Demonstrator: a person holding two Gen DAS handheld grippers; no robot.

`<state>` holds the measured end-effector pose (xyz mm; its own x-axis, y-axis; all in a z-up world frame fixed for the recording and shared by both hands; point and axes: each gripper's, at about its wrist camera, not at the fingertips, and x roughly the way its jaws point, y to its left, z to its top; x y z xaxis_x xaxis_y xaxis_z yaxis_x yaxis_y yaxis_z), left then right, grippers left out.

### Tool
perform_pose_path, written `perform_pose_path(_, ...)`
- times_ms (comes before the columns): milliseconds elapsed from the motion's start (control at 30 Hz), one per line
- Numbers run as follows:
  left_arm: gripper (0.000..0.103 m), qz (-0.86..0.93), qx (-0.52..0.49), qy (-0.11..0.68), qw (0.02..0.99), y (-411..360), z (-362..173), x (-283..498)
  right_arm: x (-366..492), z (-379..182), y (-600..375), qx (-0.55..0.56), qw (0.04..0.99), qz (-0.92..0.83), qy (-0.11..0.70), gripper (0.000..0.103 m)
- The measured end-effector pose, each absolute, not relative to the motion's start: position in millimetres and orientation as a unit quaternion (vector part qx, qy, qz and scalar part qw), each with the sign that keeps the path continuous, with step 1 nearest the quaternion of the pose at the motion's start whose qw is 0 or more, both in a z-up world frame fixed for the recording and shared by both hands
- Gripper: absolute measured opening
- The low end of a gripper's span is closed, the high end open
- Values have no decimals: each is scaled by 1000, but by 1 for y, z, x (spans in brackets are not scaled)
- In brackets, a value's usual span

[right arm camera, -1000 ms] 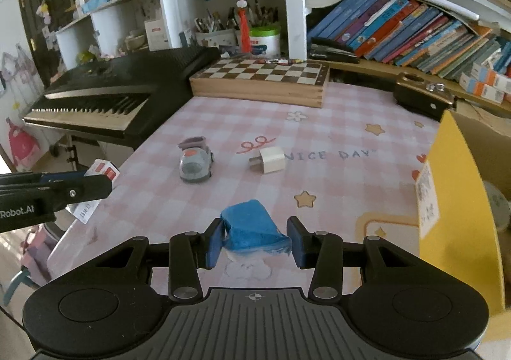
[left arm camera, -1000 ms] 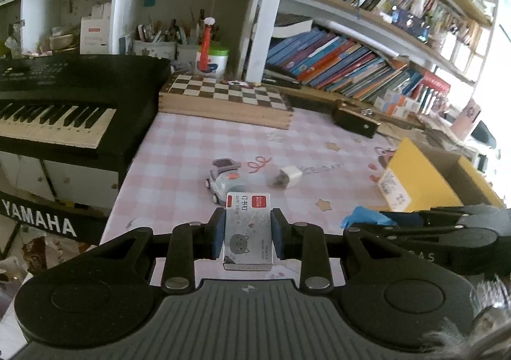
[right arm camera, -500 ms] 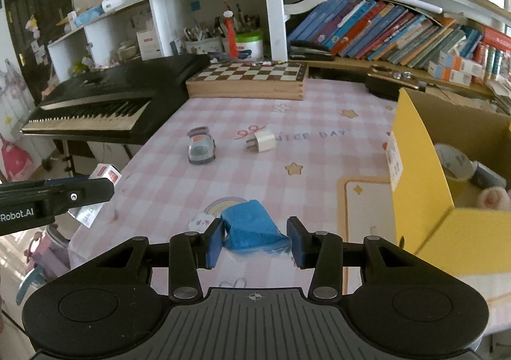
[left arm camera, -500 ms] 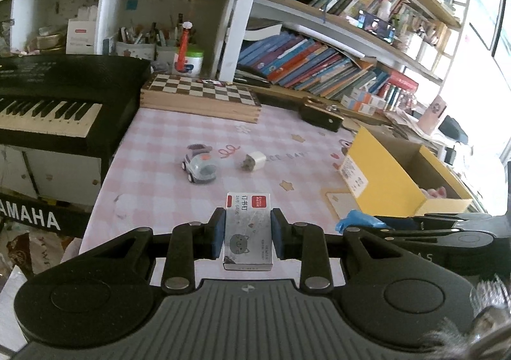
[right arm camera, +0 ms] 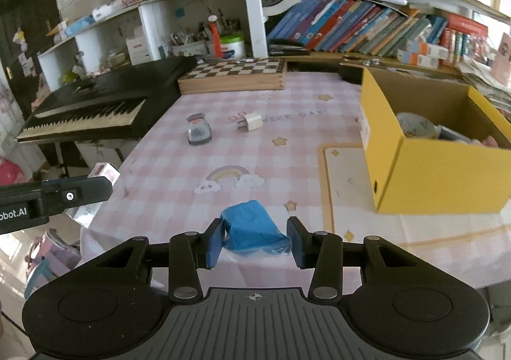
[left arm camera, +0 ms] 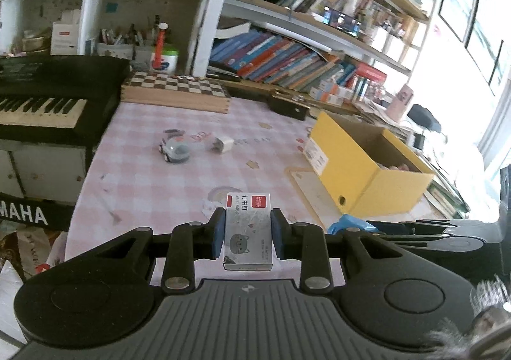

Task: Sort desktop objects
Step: 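Lift the blue block and white box and turn toward the yellow box, then carry the blue block and white box to above the yellow box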

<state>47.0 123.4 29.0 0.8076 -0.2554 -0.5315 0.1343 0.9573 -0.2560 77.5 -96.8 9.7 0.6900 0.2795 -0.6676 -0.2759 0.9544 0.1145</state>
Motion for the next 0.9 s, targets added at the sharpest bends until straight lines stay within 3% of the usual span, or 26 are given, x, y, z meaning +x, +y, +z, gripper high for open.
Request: perform_pose_path(900, 27, -271, -54, 321, 906, 38, 18, 27, 1, 0, -168, 58, 921, 11, 385, 43)
